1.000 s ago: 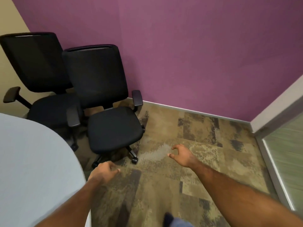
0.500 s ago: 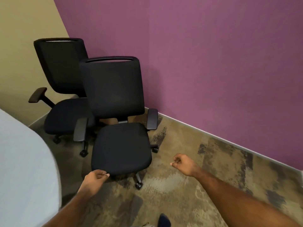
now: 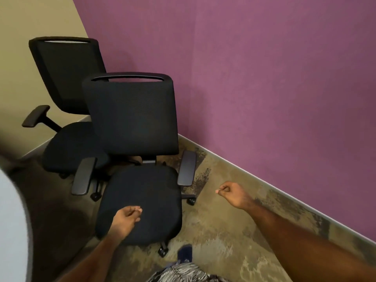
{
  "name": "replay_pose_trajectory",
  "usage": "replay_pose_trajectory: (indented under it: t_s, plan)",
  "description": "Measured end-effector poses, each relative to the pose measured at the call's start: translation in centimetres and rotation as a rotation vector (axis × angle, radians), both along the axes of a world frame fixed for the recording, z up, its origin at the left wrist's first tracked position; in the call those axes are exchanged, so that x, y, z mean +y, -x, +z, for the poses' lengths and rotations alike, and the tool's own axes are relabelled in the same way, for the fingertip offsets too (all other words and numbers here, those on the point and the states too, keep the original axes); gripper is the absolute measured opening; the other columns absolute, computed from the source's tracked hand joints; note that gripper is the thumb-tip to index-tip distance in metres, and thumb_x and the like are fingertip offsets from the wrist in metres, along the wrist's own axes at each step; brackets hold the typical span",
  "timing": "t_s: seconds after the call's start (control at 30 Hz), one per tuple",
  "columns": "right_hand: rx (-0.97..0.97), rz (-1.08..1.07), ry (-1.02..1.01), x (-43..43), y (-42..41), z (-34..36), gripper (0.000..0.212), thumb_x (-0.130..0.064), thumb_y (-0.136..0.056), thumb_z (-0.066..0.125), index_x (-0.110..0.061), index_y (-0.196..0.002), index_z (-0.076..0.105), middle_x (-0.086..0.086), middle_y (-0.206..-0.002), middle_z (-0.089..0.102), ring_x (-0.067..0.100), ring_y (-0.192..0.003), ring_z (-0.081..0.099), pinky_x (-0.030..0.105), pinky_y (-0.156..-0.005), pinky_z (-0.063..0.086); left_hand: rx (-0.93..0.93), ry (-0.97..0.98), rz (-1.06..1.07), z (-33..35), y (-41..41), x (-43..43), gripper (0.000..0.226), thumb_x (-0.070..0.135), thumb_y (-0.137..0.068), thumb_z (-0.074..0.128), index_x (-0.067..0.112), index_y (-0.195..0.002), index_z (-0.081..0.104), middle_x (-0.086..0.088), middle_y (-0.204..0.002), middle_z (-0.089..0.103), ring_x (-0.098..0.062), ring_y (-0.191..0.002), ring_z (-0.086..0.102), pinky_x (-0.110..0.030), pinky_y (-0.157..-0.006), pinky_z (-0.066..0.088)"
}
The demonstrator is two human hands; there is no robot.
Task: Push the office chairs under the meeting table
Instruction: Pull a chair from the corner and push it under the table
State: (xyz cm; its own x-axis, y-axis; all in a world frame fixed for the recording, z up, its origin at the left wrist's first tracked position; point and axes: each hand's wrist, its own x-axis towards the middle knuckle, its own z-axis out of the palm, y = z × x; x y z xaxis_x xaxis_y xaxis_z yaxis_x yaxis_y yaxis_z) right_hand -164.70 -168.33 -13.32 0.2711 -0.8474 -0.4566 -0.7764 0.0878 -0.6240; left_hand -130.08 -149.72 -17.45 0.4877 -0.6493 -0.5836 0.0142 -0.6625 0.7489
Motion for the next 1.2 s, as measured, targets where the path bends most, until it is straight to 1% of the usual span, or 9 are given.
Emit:
replay_pose_trajectory:
  t_s: [0.13,0.37,0.57,0.7,0.83,0.93,1.03,1.13,1.2]
  plan:
    - [-0.044,-0.035,-0.012,-5.7,0.1,0.3,0.016,-0.034,-0.090,0.074,-0.020,-0.084,0.068,-0.008,-0.075,0.065,0.010,-0.072,0.061,0.021,-0.064,0.046,0.075,0.020,0.122,1.0,0.5,-6.6,0.013,0.011,-0.102,0.055,0.005,-0.108,0.065,-0.014,-0.101,0.067,-0.025,-0.087,0.063,-0.034,-0.071,0.047]
    - [-0.181,-0.108,-0.050,-17.2,-0.5,0.5,0.022,-0.030,-0.094,0.069,-0.010,-0.083,0.070,0.018,-0.087,0.073,0.027,-0.081,0.068,0.044,-0.086,0.055,0.118,0.118,0.188,3.5,1.6,-19.8,0.011,0.013,-0.102,0.055,0.012,-0.101,0.065,-0.009,-0.095,0.067,-0.021,-0.082,0.063,-0.031,-0.069,0.047]
    - [-0.198,0.051,-0.070,-27.7,-2.2,-0.3,0.026,-0.026,-0.094,0.070,-0.008,-0.075,0.069,0.010,-0.076,0.068,0.022,-0.074,0.064,0.045,-0.084,0.055,0.137,0.312,0.367,6.6,3.0,-34.0,0.009,0.006,-0.100,0.057,0.013,-0.094,0.058,-0.003,-0.078,0.057,-0.003,-0.051,0.052,-0.014,-0.044,0.038]
    - [-0.177,0.188,-0.073,-34.6,-2.4,-0.1,0.033,-0.027,-0.094,0.070,0.003,-0.079,0.068,0.013,-0.074,0.063,0.024,-0.072,0.058,0.050,-0.083,0.053,0.018,0.424,0.517,9.3,3.3,-42.0,0.023,0.010,-0.096,0.065,0.009,-0.117,0.056,0.000,-0.086,0.059,-0.009,-0.067,0.054,-0.021,-0.057,0.046]
    - [-0.109,0.315,-0.036,-40.2,-2.9,0.9,0.033,-0.033,-0.094,0.069,-0.017,-0.066,0.064,0.010,-0.074,0.067,0.022,-0.073,0.062,0.043,-0.079,0.053,-0.060,0.474,0.578,12.1,2.1,-47.4,0.040,0.017,-0.096,0.067,0.001,-0.130,0.054,-0.003,-0.101,0.063,-0.013,-0.083,0.061,-0.029,-0.071,0.051]
    - [-0.104,0.346,-0.032,-43.2,-3.9,1.3,0.032,-0.036,-0.094,0.069,-0.014,-0.070,0.066,0.014,-0.079,0.072,0.030,-0.078,0.069,0.041,-0.079,0.054,-0.130,0.461,0.570,13.8,1.1,-49.7,0.056,0.021,-0.095,0.069,0.000,-0.141,0.046,-0.003,-0.115,0.058,-0.015,-0.104,0.057,-0.034,-0.093,0.049]
    - [-0.111,0.374,-0.042,-44.5,-5.4,1.5,0.030,-0.036,-0.094,0.069,-0.014,-0.072,0.067,0.013,-0.080,0.073,0.031,-0.081,0.071,0.042,-0.079,0.055,-0.229,0.432,0.550,15.1,-0.4,-51.2,0.065,0.023,-0.092,0.073,0.002,-0.145,0.041,-0.003,-0.126,0.053,-0.014,-0.116,0.053,-0.025,-0.100,0.042]
    - [-0.118,0.410,-0.062,-45.5,-7.5,2.1,0.029,-0.035,-0.094,0.068,-0.009,-0.082,0.072,0.013,-0.084,0.074,0.030,-0.083,0.071,0.041,-0.081,0.056,-0.331,0.447,0.596,16.1,-2.6,-52.5,0.050,0.023,-0.089,0.074,0.005,-0.131,0.052,-0.006,-0.124,0.060,-0.024,-0.119,0.060,-0.033,-0.097,0.049]
    - [-0.132,0.409,-0.049,-46.2,-8.7,2.6,0.030,-0.035,-0.095,0.068,-0.007,-0.085,0.072,0.011,-0.083,0.074,0.026,-0.080,0.070,0.037,-0.079,0.055,-0.409,0.376,0.565,16.3,-3.7,-53.7,0.062,0.032,-0.087,0.075,0.005,-0.136,0.049,-0.011,-0.136,0.056,-0.030,-0.127,0.055,-0.043,-0.106,0.046]
